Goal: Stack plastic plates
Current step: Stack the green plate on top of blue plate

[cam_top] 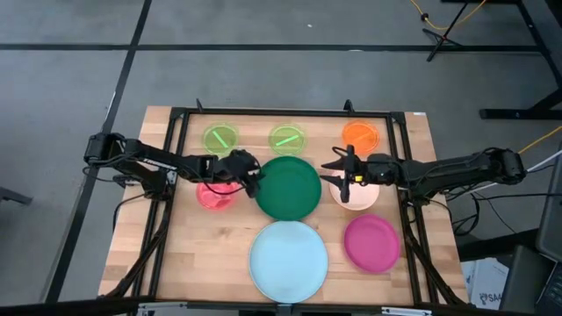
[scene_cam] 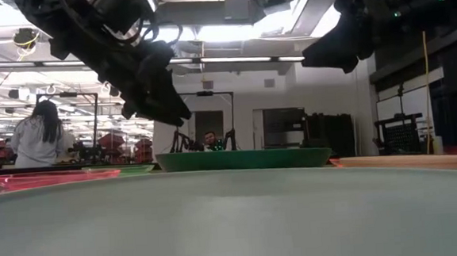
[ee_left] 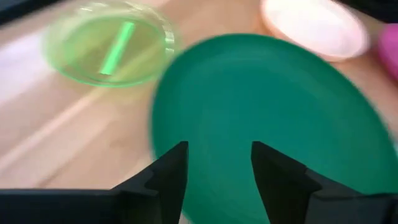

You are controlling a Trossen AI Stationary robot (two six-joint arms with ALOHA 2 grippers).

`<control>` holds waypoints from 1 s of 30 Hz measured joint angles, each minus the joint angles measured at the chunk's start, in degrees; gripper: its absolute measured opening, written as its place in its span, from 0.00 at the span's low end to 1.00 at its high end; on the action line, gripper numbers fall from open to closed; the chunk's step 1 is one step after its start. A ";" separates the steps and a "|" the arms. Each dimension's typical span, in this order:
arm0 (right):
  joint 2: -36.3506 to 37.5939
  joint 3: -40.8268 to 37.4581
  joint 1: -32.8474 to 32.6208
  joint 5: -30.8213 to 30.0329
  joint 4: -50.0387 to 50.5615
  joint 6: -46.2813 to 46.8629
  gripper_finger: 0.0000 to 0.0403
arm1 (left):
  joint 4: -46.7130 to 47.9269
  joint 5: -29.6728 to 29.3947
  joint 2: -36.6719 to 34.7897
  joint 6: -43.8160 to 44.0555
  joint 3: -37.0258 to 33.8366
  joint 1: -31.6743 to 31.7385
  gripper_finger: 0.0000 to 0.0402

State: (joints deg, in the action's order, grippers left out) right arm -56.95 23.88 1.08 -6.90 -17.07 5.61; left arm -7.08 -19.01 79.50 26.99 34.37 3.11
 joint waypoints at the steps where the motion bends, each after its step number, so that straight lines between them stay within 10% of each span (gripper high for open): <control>1: 0.00 0.00 0.02 -0.03 0.45 0.02 0.41 | 0.21 -1.65 0.00 -0.31 0.00 0.00 0.42; 12: -0.35 -0.02 0.04 -0.59 0.61 0.52 0.42 | 8.43 -8.30 0.00 6.13 0.00 0.00 0.42; 30: -0.72 -0.09 0.04 -3.02 0.31 0.57 0.42 | 1.70 3.64 9.39 12.52 0.10 5.90 0.42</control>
State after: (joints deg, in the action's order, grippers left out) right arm -57.67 23.79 1.13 -9.91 -16.76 6.17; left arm -5.37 -15.37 88.89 39.51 34.47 9.01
